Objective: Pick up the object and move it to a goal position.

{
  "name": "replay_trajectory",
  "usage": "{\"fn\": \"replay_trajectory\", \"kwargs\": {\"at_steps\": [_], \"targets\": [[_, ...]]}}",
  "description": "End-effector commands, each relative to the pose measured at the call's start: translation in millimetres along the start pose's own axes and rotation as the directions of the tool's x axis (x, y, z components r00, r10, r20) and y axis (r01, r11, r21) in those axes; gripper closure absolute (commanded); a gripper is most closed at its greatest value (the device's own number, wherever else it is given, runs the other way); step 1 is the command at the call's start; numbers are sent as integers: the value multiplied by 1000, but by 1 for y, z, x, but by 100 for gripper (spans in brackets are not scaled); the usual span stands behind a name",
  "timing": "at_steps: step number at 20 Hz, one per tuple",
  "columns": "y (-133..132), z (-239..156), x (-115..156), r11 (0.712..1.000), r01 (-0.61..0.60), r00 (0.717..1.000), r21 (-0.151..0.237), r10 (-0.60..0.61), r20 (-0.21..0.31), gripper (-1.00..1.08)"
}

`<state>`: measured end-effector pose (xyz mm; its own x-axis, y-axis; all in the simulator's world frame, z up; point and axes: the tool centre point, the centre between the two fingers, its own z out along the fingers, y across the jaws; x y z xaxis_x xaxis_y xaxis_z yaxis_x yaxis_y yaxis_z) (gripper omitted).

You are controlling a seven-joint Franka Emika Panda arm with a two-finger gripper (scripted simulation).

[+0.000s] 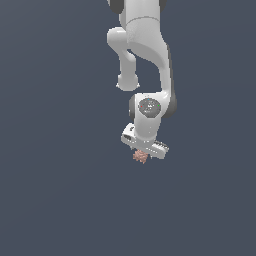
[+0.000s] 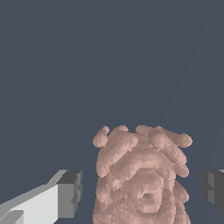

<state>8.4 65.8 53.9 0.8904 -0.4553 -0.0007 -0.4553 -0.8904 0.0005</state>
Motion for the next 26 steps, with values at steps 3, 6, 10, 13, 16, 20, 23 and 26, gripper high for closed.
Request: {"fn": "replay_trajectory", "kwargs": {"at_steps": [3,6,10,13,16,20,23,26], "targets": [[-1,13,0,1000,-1,1000,0,1,-1,-92],[-1,13,1,1000,-1,1000,0,1,-1,108],[-1,13,1,1000,-1,1000,0,1,-1,108],[-1,13,1,1000,-1,1000,0,1,-1,108],[-1,13,1,1000,-1,1000,1,1,-1,108],[3,9,7,1000,-1,1000,1,1,-1,108],[11,2,19,1000,-1,1000,1,1,-1,108],[22,-9,36,1000,-1,1000,1,1,-1,108]]}}
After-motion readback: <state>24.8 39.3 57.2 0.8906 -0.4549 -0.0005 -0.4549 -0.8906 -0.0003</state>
